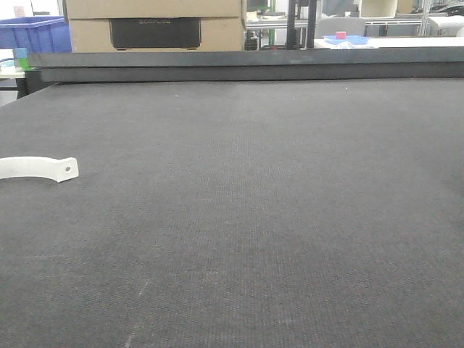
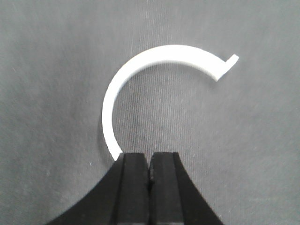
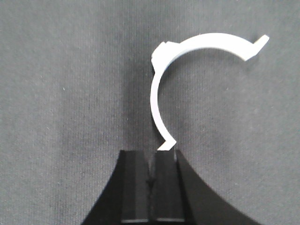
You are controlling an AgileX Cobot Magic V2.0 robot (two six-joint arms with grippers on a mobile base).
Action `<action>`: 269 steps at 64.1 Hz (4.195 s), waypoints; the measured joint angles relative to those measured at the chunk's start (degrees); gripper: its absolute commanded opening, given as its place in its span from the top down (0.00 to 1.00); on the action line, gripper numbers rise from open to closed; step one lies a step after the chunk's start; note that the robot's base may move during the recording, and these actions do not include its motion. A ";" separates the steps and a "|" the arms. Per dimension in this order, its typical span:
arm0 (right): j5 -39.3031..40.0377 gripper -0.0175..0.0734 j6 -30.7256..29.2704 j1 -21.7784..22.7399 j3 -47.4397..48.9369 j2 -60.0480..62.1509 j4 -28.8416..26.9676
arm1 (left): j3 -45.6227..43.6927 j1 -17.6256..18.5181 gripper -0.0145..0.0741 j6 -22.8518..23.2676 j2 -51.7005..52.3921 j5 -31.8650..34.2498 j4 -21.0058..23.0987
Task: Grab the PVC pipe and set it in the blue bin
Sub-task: 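Close both grippers on the white curved pipe's two ends, then lift the held white pipe off the table with both grippers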
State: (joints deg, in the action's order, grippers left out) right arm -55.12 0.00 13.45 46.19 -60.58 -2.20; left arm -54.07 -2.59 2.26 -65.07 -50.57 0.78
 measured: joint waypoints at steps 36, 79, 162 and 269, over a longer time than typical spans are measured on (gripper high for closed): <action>-6.54 0.56 -1.42 0.00 11.55 -23.03 0.00 | 0.00 0.00 0.96 0.00 -1.61 -5.49 2.40; -1.13 0.99 -2.18 0.29 12.56 -34.81 -0.58 | 0.00 0.00 0.96 0.00 -1.61 -8.54 2.92; -5.75 0.99 -2.18 1.63 16.16 -25.40 -4.84 | -12.45 -6.64 0.67 -5.11 -36.46 -2.91 -2.19; 39.86 0.99 -6.08 1.63 -6.17 32.31 -5.05 | 8.77 4.26 0.96 -5.20 25.45 36.36 4.44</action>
State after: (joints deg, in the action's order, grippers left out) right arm -15.26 -6.08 15.08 40.01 -28.27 -7.25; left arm -45.30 1.67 -2.93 -39.63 -14.20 5.22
